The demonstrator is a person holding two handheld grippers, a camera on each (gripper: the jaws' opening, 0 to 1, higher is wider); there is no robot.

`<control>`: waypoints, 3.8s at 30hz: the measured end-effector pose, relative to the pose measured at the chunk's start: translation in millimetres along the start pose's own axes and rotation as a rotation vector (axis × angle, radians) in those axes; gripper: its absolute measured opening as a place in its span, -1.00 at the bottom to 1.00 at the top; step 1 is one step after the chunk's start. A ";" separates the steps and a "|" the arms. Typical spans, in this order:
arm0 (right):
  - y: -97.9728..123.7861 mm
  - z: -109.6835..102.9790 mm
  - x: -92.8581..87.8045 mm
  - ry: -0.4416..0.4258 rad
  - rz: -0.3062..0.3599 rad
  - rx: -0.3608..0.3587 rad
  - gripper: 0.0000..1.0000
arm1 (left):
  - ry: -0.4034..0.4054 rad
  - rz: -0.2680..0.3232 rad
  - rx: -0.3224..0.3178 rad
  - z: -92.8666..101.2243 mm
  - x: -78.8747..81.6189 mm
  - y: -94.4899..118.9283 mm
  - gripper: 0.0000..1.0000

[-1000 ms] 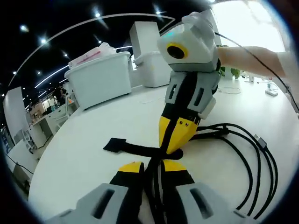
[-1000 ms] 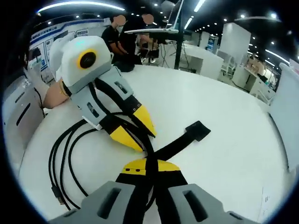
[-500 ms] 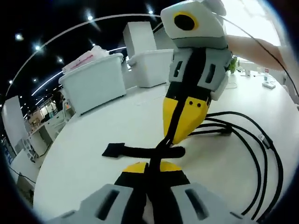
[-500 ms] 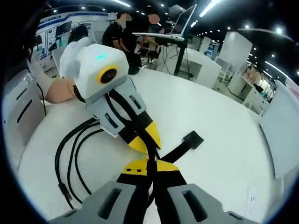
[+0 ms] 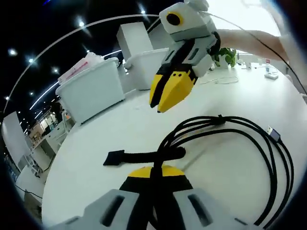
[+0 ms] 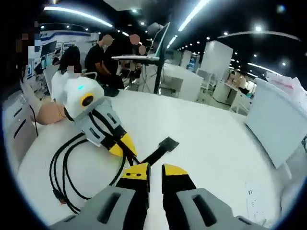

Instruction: Coil the Type-C to USB data cable on the desktop and secure it with Velcro straps.

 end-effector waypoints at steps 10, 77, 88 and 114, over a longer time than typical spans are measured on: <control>-20.3 -19.9 -8.6 0.048 -0.065 0.097 -0.92 | -0.140 0.031 -0.039 1.2 -0.7 4.0 -0.89; 2.5 -61.0 6.6 0.013 -0.124 0.155 -0.98 | -0.051 0.097 -0.171 23.7 7.3 13.8 -0.66; 10.5 -58.2 16.3 0.165 -0.012 0.025 -0.81 | -0.107 0.060 -0.185 27.9 7.3 14.4 -0.89; 12.7 -104.5 8.0 0.898 -0.255 -0.349 -0.72 | 0.101 0.023 0.043 -4.0 11.6 10.7 -0.89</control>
Point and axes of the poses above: the point that each gripper's makers call its tool centre point, and the gripper's own axes: y roughly backward along the fingers, z roughly to its right, x roughly out of its top, the point moved 3 cm from there along y, roughly backward along the fingers, and after that the axes turned 1 degree about -y, right-handed, at the moved point
